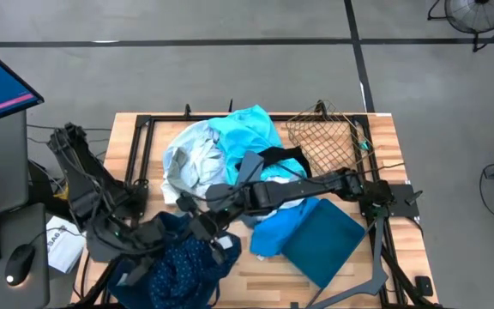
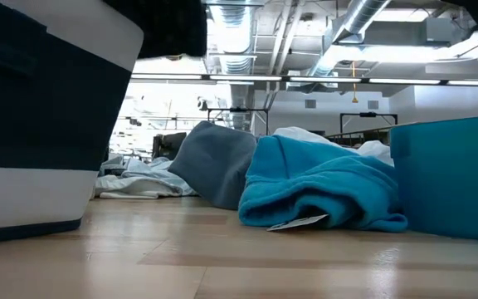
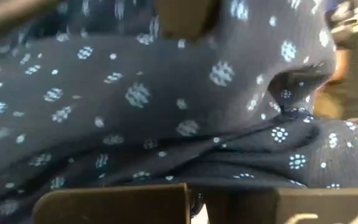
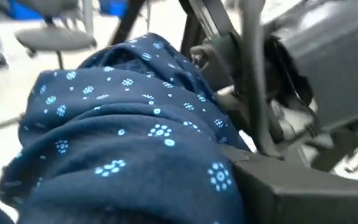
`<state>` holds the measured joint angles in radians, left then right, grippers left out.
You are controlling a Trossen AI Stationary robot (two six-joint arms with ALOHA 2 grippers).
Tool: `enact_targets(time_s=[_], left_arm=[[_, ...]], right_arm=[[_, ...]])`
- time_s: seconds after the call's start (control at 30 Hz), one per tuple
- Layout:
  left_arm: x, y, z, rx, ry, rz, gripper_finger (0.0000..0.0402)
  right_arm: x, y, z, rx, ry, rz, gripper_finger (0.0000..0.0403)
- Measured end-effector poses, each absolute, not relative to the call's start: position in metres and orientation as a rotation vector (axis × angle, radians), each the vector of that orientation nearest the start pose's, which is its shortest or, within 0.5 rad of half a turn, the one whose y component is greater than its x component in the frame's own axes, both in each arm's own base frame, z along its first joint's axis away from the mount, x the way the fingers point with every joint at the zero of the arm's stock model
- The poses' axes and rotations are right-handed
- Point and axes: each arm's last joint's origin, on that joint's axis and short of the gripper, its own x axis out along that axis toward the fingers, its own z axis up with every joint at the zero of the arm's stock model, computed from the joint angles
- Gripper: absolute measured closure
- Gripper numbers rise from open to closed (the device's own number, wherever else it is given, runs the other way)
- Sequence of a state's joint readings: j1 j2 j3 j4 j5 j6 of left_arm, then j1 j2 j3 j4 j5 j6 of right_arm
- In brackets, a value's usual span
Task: Pick & Place Cloths
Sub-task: Put the blue shirt into the laundry organizer
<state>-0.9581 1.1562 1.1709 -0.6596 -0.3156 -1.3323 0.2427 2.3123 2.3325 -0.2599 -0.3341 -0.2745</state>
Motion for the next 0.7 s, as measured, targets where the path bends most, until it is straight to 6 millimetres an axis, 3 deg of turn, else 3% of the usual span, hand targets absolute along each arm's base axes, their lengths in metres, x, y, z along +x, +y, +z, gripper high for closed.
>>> enact_targets(time_s=[0.17, 0.3, 0.7], left_arm=[[0.142, -0.186, 0.336, -0.839, 0.913, -0.037, 0.0401], [0.142, -0.187, 0.327, -0.822, 0.936, -0.004, 0.0401], [0.135, -0.186, 0.288, -0.898, 1.174, 0.077, 0.0401]], right_arm=[[0.515, 0.139, 0.334, -0.293, 0.238, 0.52, 0.0375], [0.514, 0.136, 0.329, -0.305, 0.299, 0.469, 0.0336], [0.506, 0.134, 0.312, -0.323, 0.495, 0.472, 0.0123]])
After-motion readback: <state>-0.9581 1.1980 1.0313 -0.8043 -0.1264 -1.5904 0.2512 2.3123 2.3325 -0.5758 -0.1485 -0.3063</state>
